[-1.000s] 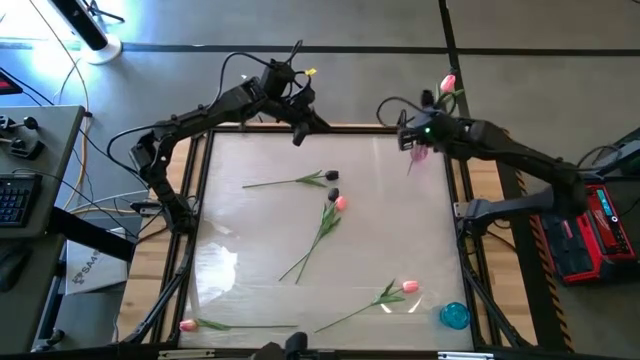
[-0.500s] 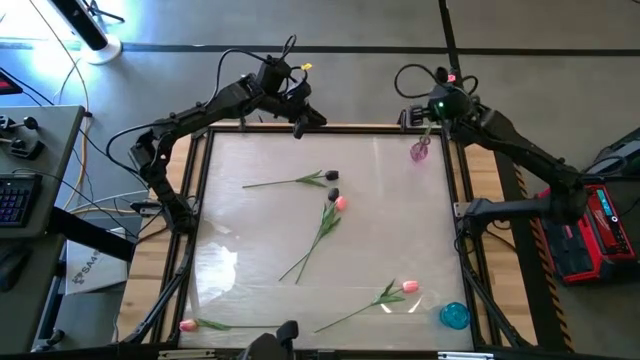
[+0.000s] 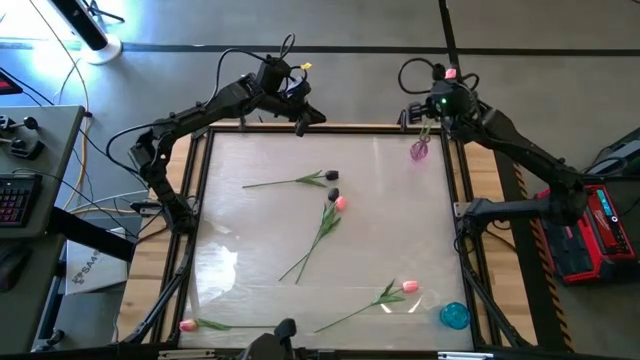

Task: Sort flowers into vase by color
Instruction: Put the top center black flower into the purple vase

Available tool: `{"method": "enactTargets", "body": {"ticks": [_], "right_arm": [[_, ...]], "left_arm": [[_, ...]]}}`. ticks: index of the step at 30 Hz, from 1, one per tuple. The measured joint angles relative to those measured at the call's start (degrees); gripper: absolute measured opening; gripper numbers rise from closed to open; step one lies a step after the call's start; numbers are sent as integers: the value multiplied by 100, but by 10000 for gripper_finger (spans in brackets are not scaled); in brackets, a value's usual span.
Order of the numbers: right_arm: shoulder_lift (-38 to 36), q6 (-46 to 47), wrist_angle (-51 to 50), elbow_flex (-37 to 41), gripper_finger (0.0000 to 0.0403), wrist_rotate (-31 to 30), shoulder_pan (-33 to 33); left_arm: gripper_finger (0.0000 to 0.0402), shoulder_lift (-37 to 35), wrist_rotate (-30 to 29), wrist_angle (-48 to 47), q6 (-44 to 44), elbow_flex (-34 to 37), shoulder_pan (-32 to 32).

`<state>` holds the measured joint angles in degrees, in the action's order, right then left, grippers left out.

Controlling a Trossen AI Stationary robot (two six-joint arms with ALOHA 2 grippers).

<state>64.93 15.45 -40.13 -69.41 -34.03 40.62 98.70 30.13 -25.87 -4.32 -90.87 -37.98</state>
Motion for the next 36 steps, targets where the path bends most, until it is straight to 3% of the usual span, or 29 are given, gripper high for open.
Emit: {"method": "enactTargets", "body": {"ticks": [15,28,36], "right_arm": [[-42,100,-152,0,0,298,-30],[-428,-397,-112,17,0,-94,-173],[-365,-125,145,599,0,-140,-173]], "left_arm": [[44,2,2,0,-65,0,0],[44,3,-136,0,-62,0,17],[44,4,-177,-42,-61,0,76]]}}
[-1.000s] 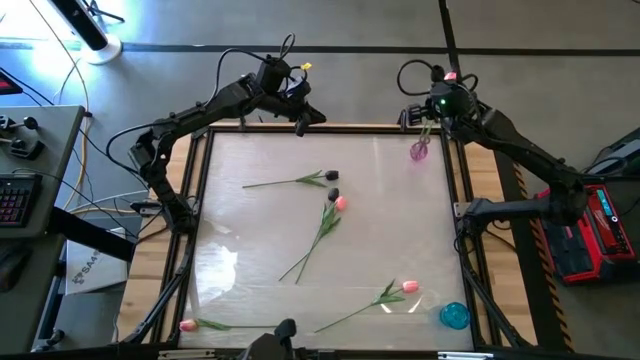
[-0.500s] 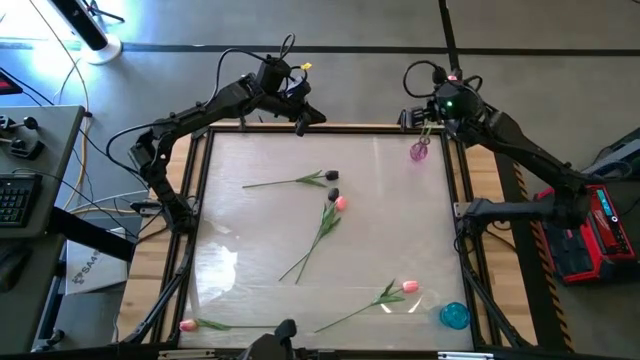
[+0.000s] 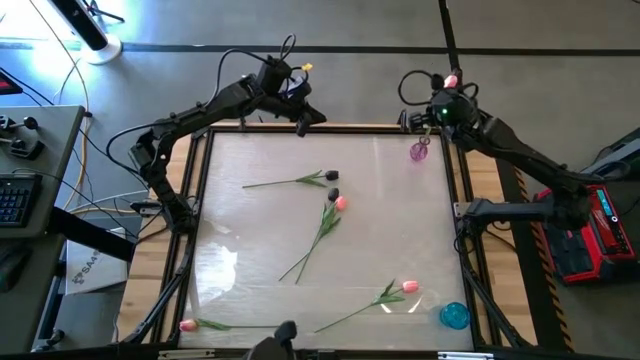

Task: Sort flowers into vase by color
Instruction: Put the top center black flower into the purple vase, then put the bottom right pink flower into the purple vase

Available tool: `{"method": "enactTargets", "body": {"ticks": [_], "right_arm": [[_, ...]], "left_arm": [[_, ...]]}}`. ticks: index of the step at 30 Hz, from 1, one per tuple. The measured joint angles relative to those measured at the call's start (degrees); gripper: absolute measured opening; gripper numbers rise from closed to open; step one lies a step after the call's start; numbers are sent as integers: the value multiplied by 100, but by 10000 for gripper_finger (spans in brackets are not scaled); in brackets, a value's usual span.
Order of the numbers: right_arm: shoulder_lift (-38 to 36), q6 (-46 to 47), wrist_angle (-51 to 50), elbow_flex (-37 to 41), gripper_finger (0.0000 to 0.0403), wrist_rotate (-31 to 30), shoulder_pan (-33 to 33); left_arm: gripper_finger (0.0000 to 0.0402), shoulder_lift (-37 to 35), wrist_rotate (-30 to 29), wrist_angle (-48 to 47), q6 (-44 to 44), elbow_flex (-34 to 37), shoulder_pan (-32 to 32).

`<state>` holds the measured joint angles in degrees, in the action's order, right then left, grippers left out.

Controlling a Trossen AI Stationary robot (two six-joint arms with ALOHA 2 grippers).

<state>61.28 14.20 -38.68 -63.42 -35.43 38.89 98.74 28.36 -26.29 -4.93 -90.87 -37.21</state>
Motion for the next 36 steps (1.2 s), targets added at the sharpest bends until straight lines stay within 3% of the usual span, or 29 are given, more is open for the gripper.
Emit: {"method": "enactTargets", "body": {"ticks": [7,17,22,33,36], "right_arm": [[-4,376,-89,146,34,260,-2],[-105,949,-269,146,173,286,-26],[-442,1360,-365,146,222,497,-44],[-1903,2181,-534,-42,236,1577,-44],[-2189,2400,-776,-48,236,1798,-44]], "left_arm": [[44,2,-44,-349,119,0,153],[44,4,-46,-515,76,0,333],[44,4,-48,-828,63,0,414],[44,4,-89,-1679,285,0,728],[44,4,-475,-1943,516,0,856]]}}
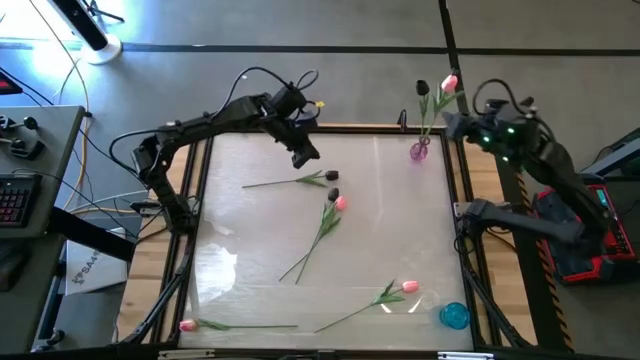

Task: Sort flowers into vase by color
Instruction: Put the bottom right pink flower into the purple vase

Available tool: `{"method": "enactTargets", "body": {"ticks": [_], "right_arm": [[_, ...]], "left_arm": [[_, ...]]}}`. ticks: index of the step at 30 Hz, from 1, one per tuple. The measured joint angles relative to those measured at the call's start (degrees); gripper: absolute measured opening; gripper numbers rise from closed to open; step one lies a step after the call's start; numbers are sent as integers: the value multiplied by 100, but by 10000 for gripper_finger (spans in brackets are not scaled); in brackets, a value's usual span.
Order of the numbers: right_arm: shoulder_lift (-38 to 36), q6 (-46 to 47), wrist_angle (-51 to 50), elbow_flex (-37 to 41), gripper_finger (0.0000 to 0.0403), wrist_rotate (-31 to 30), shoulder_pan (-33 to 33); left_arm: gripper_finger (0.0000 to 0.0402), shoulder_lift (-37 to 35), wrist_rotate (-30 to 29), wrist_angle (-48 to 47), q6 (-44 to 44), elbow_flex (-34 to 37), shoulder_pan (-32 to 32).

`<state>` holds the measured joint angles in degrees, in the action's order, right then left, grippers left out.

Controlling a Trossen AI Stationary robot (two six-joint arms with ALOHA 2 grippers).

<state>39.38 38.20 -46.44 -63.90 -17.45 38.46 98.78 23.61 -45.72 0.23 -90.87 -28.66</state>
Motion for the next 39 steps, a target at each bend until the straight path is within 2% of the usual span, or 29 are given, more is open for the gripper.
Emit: {"method": "enactTargets", "body": {"ticks": [4,10,19,24,27,33,39], "right_arm": [[-129,233,-507,-2,236,534,0],[154,540,-1163,-1,236,1282,-147],[903,613,-1219,0,236,1426,-1129],[1387,-32,-1247,0,236,1733,-1744],[1681,-529,-1194,0,236,1654,-1896],[2226,-1447,-543,0,236,1545,-1695],[2336,-1924,573,0,236,521,-1637]], "left_arm": [[44,72,-544,-138,234,2,129],[44,518,-618,-108,39,2,241],[44,1250,-718,-149,-1489,7,855],[44,1335,-904,-277,-1613,7,1307],[44,1335,-927,-214,-1539,7,1552],[44,1335,-907,401,-1626,7,1984],[44,1335,-918,1358,-2432,7,2314]]}}
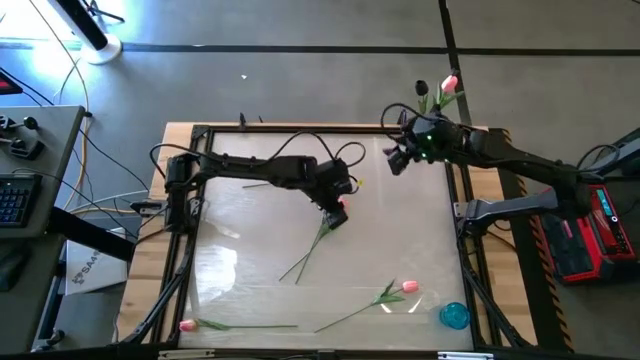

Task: Sort flowers into vase by color
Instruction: Put the bottom right pink flower into the purple vase

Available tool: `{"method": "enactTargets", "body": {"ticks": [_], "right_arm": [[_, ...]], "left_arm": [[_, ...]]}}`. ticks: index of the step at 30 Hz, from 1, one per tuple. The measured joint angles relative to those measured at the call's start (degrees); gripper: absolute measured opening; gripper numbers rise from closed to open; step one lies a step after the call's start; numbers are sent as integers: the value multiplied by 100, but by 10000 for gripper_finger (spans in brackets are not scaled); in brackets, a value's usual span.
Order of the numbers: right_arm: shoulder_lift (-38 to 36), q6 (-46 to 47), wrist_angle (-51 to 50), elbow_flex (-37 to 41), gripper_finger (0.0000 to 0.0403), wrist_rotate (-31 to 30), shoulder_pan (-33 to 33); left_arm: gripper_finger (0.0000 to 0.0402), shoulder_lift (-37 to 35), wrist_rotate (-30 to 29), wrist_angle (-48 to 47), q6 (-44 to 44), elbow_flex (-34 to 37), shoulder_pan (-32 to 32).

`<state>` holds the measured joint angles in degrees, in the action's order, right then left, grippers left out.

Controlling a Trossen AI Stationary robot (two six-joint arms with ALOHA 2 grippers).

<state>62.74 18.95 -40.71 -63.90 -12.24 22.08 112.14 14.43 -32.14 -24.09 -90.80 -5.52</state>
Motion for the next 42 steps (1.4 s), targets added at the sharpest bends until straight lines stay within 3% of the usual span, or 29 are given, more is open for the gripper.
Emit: {"method": "enactTargets", "body": {"ticks": [6,13,21,31,37,42], "right_arm": [[0,-1245,944,0,236,-180,233],[-11,-1449,944,0,236,603,501],[-13,-558,200,0,236,1176,388],[-129,1142,-609,0,236,1127,-240],[-129,2455,-974,0,236,1198,-933],[-127,3508,-1025,0,236,730,-1758]], "left_arm": [[44,0,-759,421,-958,0,249],[44,0,-1099,717,-1389,0,315],[44,-2,-964,761,-1197,-118,284],[44,-34,-966,-48,-348,-754,251],[44,-312,-1117,-876,-115,-754,536],[44,-419,-1423,-1311,-115,-750,854]]}}
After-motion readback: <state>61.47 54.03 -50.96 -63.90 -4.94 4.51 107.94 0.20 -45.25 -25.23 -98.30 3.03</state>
